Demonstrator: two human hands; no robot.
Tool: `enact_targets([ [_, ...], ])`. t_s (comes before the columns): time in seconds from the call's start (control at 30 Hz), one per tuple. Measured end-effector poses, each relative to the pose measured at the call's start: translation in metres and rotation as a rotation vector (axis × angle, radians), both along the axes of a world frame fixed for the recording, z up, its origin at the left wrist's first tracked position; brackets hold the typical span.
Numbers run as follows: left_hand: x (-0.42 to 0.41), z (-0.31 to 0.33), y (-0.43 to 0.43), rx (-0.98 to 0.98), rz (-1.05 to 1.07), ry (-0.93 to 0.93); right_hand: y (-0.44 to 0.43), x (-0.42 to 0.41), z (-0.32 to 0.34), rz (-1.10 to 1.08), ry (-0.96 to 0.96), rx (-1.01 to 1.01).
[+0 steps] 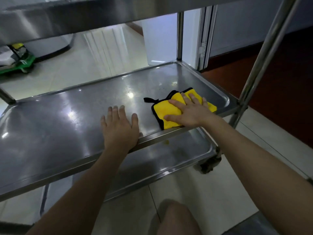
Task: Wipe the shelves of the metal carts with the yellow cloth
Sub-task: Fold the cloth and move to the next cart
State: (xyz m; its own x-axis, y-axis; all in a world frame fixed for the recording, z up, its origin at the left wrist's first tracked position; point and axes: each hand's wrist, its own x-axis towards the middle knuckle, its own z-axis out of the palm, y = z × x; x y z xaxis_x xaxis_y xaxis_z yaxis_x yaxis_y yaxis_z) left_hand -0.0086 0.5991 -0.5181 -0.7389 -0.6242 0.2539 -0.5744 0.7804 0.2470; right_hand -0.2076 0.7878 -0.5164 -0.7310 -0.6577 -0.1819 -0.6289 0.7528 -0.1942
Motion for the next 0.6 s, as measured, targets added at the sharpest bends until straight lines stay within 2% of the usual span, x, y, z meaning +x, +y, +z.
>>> enact_targets([
  [0.13, -0.002, -0.007, -0.005, -0.058, -0.067, -0.022, -0.029, -0.038, 0.009, -0.017, -0.057, 0.027],
  [0.23, -0.007, -0.008, -0.005, -0.096, -0.094, -0.136, -0.077, -0.074, 0.013, -0.062, -0.038, 0.042],
  [0.37, -0.011, -0.006, -0.003, -0.007, -0.112, -0.063, -0.161, -0.107, 0.021, -0.086, -0.02, 0.064],
  [0.5, -0.013, -0.005, -0.005, 0.033, -0.1, -0.053, -0.222, -0.103, 0.023, -0.032, 0.017, 0.072],
  [0.6, -0.012, -0.002, -0.007, 0.061, -0.073, -0.039, -0.217, -0.086, 0.021, 0.038, 0.01, 0.048],
])
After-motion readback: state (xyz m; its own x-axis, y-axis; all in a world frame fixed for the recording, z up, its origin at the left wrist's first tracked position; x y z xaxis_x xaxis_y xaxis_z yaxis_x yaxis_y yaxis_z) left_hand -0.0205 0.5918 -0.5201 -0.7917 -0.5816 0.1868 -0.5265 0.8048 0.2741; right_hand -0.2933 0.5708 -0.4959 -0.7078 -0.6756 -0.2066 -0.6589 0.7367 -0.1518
